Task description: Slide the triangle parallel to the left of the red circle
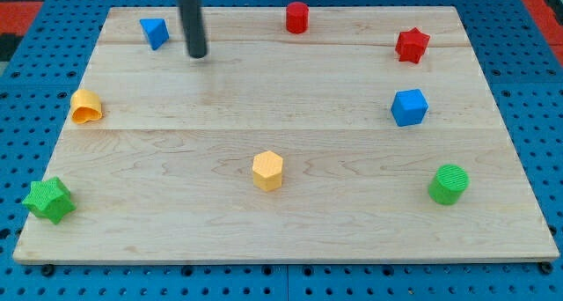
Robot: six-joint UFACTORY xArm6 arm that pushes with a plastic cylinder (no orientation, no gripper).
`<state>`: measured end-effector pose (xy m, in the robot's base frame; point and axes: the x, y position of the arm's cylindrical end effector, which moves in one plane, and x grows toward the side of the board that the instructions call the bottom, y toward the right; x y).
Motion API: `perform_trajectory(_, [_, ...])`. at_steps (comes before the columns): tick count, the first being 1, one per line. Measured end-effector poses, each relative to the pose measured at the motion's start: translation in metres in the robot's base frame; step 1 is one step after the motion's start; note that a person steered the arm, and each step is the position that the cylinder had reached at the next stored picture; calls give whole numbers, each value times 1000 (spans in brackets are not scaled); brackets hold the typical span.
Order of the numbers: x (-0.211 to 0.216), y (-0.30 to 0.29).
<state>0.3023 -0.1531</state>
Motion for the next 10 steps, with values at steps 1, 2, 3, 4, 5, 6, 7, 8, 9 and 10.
perform_trajectory(1, [-7,-62])
perform_trajectory(2, [-19,-73])
perform_trajectory(3, [-19,-44])
perform_trajectory(4, [-28,-34])
perform_trajectory(5, [-51,-9])
perform_trajectory(6, [-45,34])
perform_trajectory(7, [-12,143])
perform_trajectory(8, [14,250])
perform_trajectory(9, [22,350])
perform_trajectory(10, [6,380])
